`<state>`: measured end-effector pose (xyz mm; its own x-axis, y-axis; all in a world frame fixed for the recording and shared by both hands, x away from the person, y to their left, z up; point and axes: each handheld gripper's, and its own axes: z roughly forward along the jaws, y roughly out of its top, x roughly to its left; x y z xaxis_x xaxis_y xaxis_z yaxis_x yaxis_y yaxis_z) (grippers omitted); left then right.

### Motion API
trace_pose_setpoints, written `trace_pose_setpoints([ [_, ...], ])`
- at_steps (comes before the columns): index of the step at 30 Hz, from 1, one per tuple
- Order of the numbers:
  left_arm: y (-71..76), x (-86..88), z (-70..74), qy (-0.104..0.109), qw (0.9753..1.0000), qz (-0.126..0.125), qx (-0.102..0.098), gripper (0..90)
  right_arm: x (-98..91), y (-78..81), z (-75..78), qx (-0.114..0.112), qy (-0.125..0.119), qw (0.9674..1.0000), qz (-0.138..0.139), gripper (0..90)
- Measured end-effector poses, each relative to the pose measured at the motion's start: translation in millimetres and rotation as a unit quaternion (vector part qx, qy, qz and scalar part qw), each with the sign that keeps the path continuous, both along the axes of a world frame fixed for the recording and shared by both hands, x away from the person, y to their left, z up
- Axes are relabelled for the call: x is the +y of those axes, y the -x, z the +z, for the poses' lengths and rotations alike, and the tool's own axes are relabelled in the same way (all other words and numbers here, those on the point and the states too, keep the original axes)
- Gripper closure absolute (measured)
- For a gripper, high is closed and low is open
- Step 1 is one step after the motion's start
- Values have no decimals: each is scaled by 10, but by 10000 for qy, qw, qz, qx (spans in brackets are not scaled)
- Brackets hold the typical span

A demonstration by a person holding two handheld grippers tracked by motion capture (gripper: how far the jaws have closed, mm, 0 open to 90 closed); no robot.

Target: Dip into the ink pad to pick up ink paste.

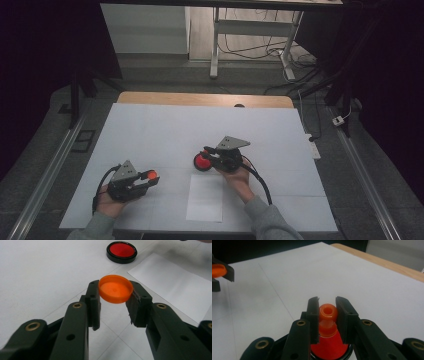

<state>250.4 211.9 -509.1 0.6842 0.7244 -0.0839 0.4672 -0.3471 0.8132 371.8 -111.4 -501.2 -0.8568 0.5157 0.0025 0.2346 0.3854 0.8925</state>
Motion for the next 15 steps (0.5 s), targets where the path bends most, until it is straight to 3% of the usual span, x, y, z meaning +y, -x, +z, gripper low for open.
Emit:
trace_pose_setpoints([
  [15, -2, 1, -2, -4, 10000, -14, 20, 645, 85, -50, -121, 85, 275, 9996, -15, 727],
])
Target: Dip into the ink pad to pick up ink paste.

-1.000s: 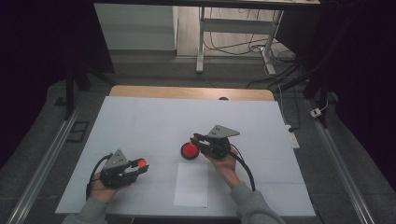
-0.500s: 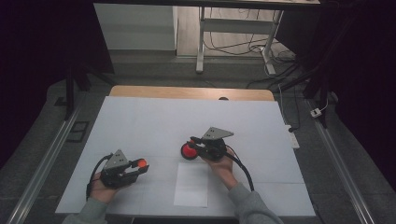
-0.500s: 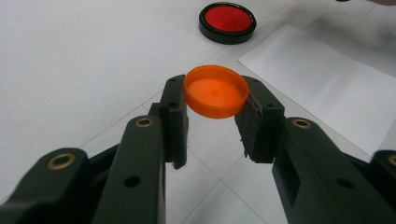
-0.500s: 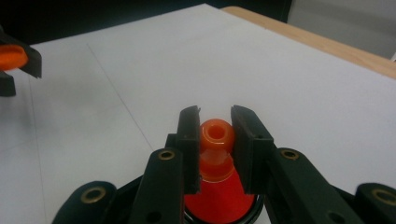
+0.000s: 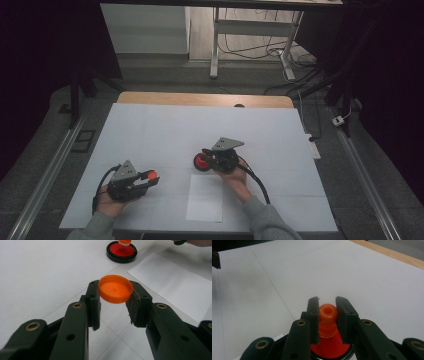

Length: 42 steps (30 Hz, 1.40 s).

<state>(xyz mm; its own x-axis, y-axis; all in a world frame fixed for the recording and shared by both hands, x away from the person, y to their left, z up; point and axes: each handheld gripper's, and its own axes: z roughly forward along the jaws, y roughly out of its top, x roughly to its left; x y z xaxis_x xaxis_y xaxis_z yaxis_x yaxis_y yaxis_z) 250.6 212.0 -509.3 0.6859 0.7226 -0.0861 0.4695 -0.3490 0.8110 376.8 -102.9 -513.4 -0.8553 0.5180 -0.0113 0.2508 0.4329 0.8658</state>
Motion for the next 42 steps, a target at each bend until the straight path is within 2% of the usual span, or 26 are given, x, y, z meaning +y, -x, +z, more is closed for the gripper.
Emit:
trace_pose_setpoints([
  [14, 1, 5, 2, 5, 10000, -3, -5, 645, 10, -28, -68, 54, 194, 9998, -74, 726],
  [17, 2, 3, 3, 9, 10000, -3, -9, 645, 18, -26, -87, 32, 352, 9993, -82, 727],
  [19, 4, 1, 3, 5, 10000, -3, -12, 645, 21, -24, -97, 50, 273, 9995, -119, 728],
  [21, 5, 1, 4, 5, 10000, 2, -13, 645, 20, -10, -109, -19, 286, 9995, -141, 728],
  [30, 8, -6, 3, 3, 10000, -4, -10, 645, 21, 9, -124, -72, 298, 9994, -163, 731],
  [33, 11, -6, 5, 8, 10000, -1, -16, 645, 16, 4, -131, -49, 234, 9996, -173, 731],
  [42, 15, -4, 8, 7, 10000, 15, -18, 645, 10, 7, -131, -19, 249, 9995, -192, 731],
])
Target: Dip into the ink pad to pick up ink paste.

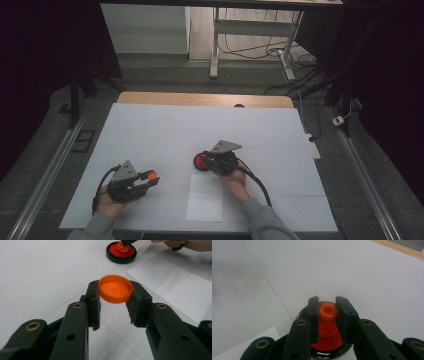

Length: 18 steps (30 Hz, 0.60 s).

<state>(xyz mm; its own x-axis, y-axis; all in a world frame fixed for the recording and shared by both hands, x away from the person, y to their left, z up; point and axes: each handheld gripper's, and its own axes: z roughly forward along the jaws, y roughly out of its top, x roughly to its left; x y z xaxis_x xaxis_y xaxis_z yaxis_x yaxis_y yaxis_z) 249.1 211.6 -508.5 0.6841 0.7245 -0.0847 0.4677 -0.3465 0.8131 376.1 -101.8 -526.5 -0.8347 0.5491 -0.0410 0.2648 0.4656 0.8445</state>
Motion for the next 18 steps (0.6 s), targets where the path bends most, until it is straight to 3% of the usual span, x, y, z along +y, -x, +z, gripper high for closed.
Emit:
trace_pose_setpoints([
  [12, 4, 2, 3, -8, 10000, -2, -11, 645, -23, -14, -17, 57, -125, 9999, 11, 732],
  [18, 5, 6, 7, 11, 10000, 11, -13, 645, -19, 0, -26, -18, -118, 9999, -1, 732],
])
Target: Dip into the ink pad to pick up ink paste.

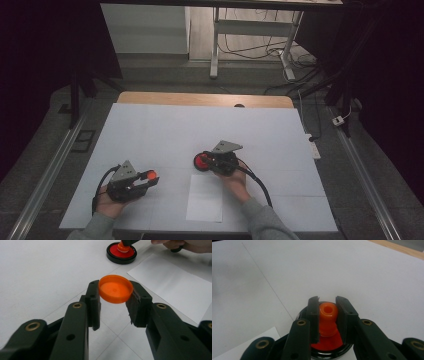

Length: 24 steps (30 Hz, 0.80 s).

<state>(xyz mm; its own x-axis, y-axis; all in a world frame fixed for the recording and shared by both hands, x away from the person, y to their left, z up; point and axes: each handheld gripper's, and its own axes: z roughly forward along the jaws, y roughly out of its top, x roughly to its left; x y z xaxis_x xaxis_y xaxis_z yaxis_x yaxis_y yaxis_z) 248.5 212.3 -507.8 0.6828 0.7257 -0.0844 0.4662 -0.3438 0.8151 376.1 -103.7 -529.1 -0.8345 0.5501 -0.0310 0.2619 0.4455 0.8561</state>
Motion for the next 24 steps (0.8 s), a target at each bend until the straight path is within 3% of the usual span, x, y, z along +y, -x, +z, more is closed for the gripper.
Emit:
trace_pose_setpoints([
  [11, -4, 13, -2, 7, 10000, 32, -11, 645, 2, -3, 10, -1, 20, 10000, 15, 728],
  [14, -11, 22, -4, 8, 10000, 20, -15, 645, -22, -22, 30, 85, -54, 9999, 42, 726],
  [16, -15, 24, -5, 5, 10000, 28, -25, 645, -55, -34, 55, 170, -314, 9994, 31, 726],
  [18, -17, 26, -6, -1, 10000, 27, -25, 645, -74, -27, 96, 137, -425, 9990, -9, 726],
  [24, -12, 26, -6, -3, 10000, 35, -32, 645, -103, -4, 160, 111, -505, 9987, 10, 726],
])
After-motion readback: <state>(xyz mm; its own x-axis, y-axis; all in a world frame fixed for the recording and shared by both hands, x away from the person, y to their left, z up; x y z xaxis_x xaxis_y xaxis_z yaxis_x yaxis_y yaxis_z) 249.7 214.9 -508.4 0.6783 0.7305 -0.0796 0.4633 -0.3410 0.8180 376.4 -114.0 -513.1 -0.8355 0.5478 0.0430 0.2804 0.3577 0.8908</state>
